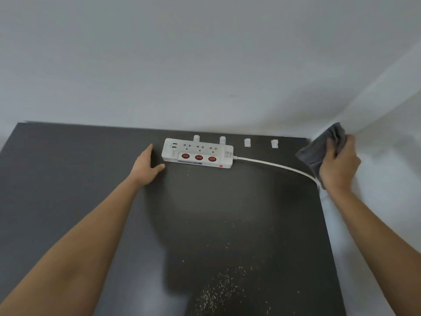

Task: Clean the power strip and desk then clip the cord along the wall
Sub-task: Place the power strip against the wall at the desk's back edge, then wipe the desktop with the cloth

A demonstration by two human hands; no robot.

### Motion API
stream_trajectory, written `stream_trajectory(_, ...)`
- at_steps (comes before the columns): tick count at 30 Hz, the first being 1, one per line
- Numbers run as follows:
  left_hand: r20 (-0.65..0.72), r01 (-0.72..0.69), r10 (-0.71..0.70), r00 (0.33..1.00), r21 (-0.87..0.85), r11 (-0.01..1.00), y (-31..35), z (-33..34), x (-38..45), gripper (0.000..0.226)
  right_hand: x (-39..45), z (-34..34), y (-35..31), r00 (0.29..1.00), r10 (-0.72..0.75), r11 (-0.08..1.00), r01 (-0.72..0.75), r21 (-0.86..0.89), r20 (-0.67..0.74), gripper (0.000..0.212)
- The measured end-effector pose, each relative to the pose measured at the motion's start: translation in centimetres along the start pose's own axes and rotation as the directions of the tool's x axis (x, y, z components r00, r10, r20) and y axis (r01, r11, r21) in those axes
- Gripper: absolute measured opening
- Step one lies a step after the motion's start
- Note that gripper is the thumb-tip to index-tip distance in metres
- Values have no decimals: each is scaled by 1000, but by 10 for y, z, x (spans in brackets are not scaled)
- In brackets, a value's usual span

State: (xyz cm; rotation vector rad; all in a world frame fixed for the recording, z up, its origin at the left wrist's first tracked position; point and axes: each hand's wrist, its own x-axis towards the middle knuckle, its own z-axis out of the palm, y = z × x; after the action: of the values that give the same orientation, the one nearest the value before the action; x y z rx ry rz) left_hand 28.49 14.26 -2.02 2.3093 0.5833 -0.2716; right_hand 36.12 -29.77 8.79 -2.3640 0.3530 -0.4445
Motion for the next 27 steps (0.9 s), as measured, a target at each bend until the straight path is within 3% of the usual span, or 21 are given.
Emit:
stream_trajectory(3,-149,18,-14,989,29,999,-24,17,-47,58,-35,13,-45,985,18,991,-40,126,171,31)
stream_trajectory(6,-264,68,-31,964,133,989,-59,47,-106,49,-84,60,-87,901,84,964,-182,194,426,24)
stream_trajectory(8,-312,52,26,950,240,969,-74,64,-140,49,-117,101,-108,854,8,967,-138,212,521,24)
stream_trajectory(9,-325,49,42,945,266,963,-80,69,-150,49,-133,124,-114,827,-30,979,-89,184,561,26)
stream_trajectory(12,-362,43,58,930,264,964,-84,70,-154,46,-193,180,-135,703,-187,958,285,-31,686,45)
stream_trajectory(15,-381,31,77,922,268,963,-86,70,-151,47,-248,204,-126,508,-368,827,562,25,779,49)
stream_trajectory(16,-388,19,91,917,270,963,-85,70,-151,49,-256,209,-114,484,-409,784,621,27,774,51)
stream_trajectory(19,-415,2,113,903,265,964,-87,74,-150,51,-247,205,-81,589,-427,756,649,-87,687,52)
stream_trajectory(22,-433,3,107,895,246,969,-87,78,-148,50,-219,176,-33,728,-334,793,560,-240,599,53)
stream_trajectory(27,-427,5,107,898,253,967,-87,80,-151,46,-184,77,82,926,-29,855,218,-470,376,54)
